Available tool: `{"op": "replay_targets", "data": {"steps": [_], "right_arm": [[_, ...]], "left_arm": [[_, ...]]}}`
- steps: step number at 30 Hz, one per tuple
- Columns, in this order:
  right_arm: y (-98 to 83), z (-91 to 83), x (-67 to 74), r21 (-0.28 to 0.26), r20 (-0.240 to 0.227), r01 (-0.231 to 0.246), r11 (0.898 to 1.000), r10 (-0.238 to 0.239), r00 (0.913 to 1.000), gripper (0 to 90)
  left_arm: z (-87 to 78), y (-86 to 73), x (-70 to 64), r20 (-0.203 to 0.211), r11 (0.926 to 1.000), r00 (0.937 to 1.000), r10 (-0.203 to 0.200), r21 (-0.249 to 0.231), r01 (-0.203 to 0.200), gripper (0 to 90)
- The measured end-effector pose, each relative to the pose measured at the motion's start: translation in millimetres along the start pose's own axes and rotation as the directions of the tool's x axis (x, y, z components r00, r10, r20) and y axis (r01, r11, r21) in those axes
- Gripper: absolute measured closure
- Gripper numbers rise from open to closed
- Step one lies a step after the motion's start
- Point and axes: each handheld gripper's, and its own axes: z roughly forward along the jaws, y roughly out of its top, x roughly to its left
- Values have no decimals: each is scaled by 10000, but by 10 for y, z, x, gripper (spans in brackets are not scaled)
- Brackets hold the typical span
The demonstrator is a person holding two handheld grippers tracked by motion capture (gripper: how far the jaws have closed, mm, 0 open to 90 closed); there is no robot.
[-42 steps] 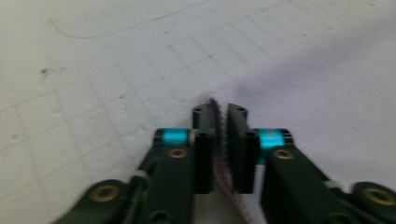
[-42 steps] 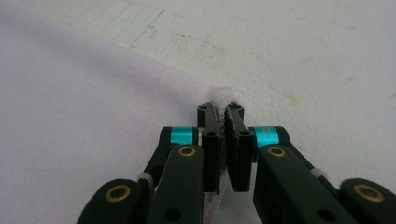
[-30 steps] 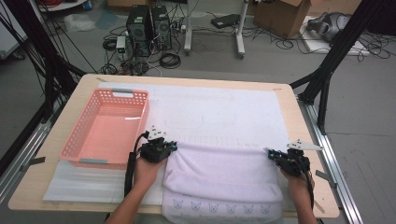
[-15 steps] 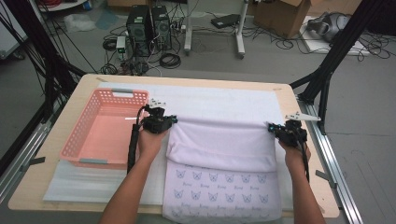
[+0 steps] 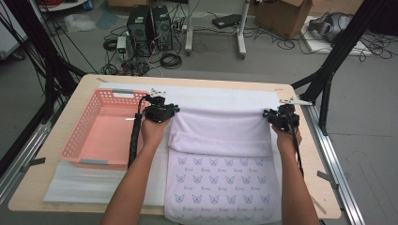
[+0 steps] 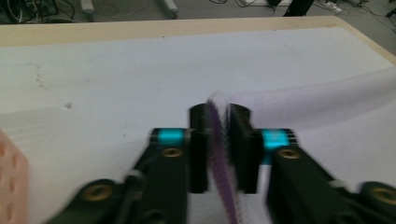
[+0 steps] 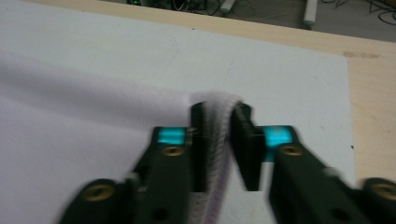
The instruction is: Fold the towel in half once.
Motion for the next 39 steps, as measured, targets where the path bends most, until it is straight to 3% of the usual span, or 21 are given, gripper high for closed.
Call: {"op": "replay_targets", "data": {"steps": [4, 6, 10, 13, 20, 23, 25, 32, 34, 37, 39], "right_arm": [[-14, -118, 10, 38, -157, 108, 9999, -108, 9998, 624], [-38, -185, 7, 76, -234, 100, 9999, -98, 9997, 625], [-103, -266, -10, 218, -466, 107, 9997, -97, 9989, 642], [-105, -306, -5, 377, -600, 191, 9991, -168, 9981, 654], [-175, -365, 50, 729, -1097, 490, 9961, -408, 9931, 671], [-282, -357, 59, 1135, -1209, 621, 9916, -482, 9915, 678], [-370, -359, 57, 1349, -1315, 597, 9891, -419, 9904, 680], [-591, -374, 110, 1703, -2044, 602, 9836, -245, 9786, 683], [-620, -364, 154, 1885, -2066, 883, 9781, -484, 9772, 707], [-679, -346, 174, 2132, -2104, 946, 9724, -489, 9764, 835], [-712, -358, 171, 2110, -2141, 966, 9727, -505, 9755, 873]], "left_arm": [[-24, -15, -48, 348, 9986, 9992, 210, 469, -226, 481], [-59, -20, -82, 474, 9976, 9985, 272, 616, -301, 477], [-139, -77, -124, 606, 9992, 9974, 380, 80, -386, 505], [-134, -163, -115, 780, 9979, 9959, 451, 423, -485, 499], [-176, -397, -114, 855, 9957, 9951, 504, 736, -567, 491], [-180, -470, -163, 1075, 9897, 9923, 624, 1215, -754, 492], [-206, -525, -185, 1048, 9915, 9921, 687, 1031, -796, 490], [-246, -704, -233, 983, 9830, 9909, 923, 1498, -1064, 531], [-259, -738, -236, 918, 9819, 9912, 950, 1550, -1085, 559], [-277, -753, -254, 914, 9766, 9892, 1142, 1724, -1287, 650], [-318, -742, -287, 802, 9721, 9847, 1547, 1654, -1662, 792]]}}
